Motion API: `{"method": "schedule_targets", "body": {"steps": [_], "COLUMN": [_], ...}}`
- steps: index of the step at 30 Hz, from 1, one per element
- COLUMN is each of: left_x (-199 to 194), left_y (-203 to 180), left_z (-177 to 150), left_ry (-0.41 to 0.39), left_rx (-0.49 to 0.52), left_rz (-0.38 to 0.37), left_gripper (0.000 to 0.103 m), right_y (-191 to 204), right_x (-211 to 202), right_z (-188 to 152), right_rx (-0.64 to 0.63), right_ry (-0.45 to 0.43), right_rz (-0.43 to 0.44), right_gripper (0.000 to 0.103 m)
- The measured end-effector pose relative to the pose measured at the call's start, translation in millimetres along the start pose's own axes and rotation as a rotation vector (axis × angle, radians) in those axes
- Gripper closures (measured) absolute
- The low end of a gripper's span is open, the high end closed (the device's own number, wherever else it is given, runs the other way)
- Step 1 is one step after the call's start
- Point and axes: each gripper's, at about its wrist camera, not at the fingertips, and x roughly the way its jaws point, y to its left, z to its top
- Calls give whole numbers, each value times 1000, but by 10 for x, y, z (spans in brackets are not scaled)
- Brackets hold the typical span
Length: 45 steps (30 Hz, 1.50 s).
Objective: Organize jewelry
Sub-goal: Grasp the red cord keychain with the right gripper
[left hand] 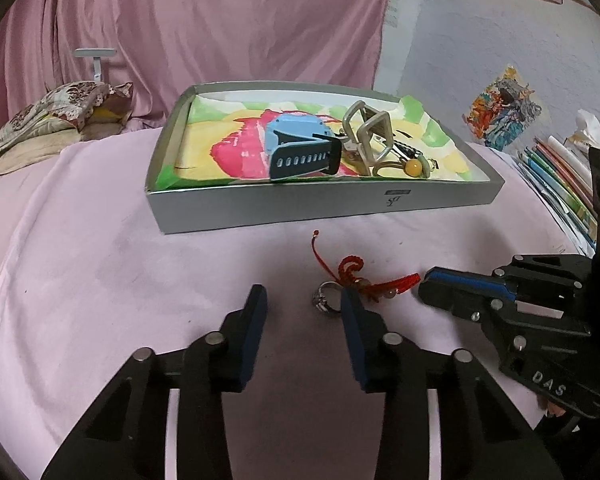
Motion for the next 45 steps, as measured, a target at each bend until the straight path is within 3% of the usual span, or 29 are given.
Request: {"method": "schedule_targets", "body": {"steps": [4,22,26,30,45], "left_x": [38,31,46,51,-55], "left_y": [-9,-41,-81,-103,-233], "left_z": [36,31,25,24,-18], "left_ry": [9,21,33,40,-24], "left_rx": [12,42,63,65,30], "left_rz": [-4,-17,-18,-11,7], "left_gripper": [80,91,97,98,100], "right_y": [28,86,94,85,-99], "right_x": [27,200,210,207,-130], "right_z": [-2,135,131,129,-24], "right_rx": [-21,-79,-87,-83,29], "right_ry": [11,68,68,62,-70], "right_rz": [17,58,58,61,36], "right_gripper": [79,78,90,96,99]}}
